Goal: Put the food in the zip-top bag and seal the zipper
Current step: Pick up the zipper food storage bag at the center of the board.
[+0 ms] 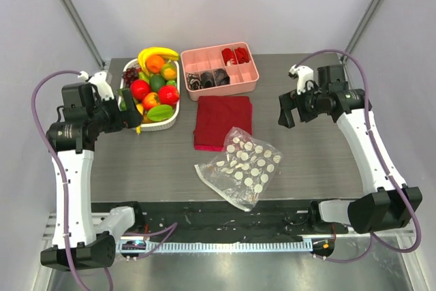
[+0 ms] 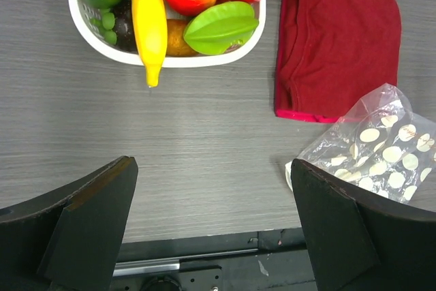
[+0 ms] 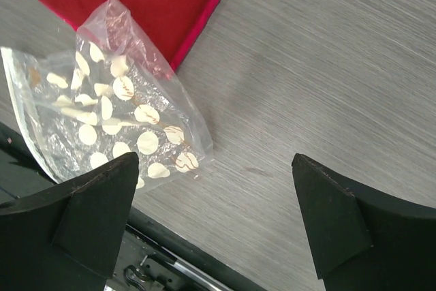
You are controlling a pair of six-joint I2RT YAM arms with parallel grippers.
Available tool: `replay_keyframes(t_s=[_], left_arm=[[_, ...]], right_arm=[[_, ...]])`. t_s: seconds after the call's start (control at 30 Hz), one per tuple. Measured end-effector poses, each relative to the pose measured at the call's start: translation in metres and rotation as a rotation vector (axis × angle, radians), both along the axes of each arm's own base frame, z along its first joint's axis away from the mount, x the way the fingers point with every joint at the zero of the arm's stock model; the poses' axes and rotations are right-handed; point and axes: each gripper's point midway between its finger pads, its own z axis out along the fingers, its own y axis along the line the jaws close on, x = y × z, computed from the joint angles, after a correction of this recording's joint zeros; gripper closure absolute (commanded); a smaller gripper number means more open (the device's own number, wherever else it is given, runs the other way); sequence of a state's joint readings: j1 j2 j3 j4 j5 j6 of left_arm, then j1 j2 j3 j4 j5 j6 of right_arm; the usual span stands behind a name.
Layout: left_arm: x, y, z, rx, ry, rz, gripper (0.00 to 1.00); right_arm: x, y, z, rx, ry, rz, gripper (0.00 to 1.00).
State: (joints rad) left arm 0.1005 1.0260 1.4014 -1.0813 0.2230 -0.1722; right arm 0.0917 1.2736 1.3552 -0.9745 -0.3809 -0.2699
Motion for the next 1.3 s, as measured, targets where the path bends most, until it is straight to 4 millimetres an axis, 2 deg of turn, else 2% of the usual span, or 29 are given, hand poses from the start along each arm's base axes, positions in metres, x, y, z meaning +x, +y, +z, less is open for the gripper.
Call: replay_keyframes(t_s=[0.23,0.6,0.8,0.97,1.07,1.1,1.17,1.2,1.23,1.27,1.3], left_arm=[[-0.006,-0.006,-0.002,-0.017,-0.028,-0.020,0.00],[-0.010,-0.022,-0.016,-0.054,-0.040,-0.123,0.00],[-0.011,-0.029,-0.026,-0.073,-0.031,-0.169,0.00],[-0.009,-0.032,-0.031,-0.087,-0.025,-0.184,0.00],[-0.008,-0.034,-0.032,-0.094,-0.031,-0.194,0.00],[-0.008,-0.034,-0.032,-0.096,-0.036,-0.197,0.00],[-0.009,-0.035,-0.031,-0.097,-0.046,-0.203,0.00],[-0.009,-0.036,-0.031,-0.099,-0.051,-0.206,0.00],[-0.009,-0.037,-0.029,-0.101,-0.058,-0.210,0.00],[-0.010,-0.038,-0.028,-0.104,-0.064,-0.215,0.00],[-0.010,-0.040,-0.027,-0.110,-0.072,-0.225,0.00]], right_arm=[[-0.007,0.020,-0.028,-0.080,0.044,0.116,0.00],[-0.018,0.056,-0.093,-0.157,0.153,0.252,0.00],[-0.018,0.080,-0.112,-0.192,0.160,0.324,0.00],[-0.023,0.105,-0.139,-0.224,0.187,0.403,0.00],[-0.025,0.115,-0.158,-0.243,0.225,0.437,0.12],[-0.026,0.116,-0.165,-0.248,0.240,0.441,0.27],[-0.027,0.116,-0.173,-0.256,0.264,0.446,0.45],[-0.028,0.116,-0.174,-0.257,0.270,0.448,0.61],[-0.029,0.116,-0.174,-0.253,0.275,0.450,0.71],[-0.029,0.117,-0.172,-0.247,0.271,0.451,0.88],[-0.030,0.118,-0.169,-0.235,0.267,0.447,0.97]])
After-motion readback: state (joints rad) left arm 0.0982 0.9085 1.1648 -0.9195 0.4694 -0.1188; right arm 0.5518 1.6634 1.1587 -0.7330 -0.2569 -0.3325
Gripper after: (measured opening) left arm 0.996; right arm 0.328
